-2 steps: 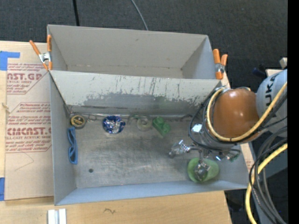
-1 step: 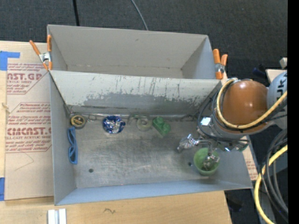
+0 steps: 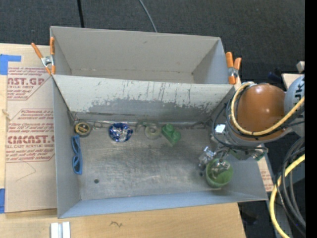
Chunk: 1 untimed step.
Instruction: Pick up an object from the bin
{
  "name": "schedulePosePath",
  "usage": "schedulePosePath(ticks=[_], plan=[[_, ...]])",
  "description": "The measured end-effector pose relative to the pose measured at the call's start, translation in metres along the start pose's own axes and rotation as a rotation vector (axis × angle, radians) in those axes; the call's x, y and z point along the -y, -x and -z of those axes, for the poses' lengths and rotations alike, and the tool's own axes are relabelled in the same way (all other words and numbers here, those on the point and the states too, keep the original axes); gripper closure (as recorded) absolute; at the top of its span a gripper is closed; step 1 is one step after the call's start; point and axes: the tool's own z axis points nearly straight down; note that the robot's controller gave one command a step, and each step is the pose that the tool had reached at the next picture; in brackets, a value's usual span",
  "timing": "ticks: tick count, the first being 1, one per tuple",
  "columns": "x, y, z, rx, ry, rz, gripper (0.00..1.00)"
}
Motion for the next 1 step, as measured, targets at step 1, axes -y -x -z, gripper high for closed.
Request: schedulePosePath(ticks=[1], plan=[[0.0201, 0.0144, 0.2114, -0.003, -0.008, 0.393, 1.0]])
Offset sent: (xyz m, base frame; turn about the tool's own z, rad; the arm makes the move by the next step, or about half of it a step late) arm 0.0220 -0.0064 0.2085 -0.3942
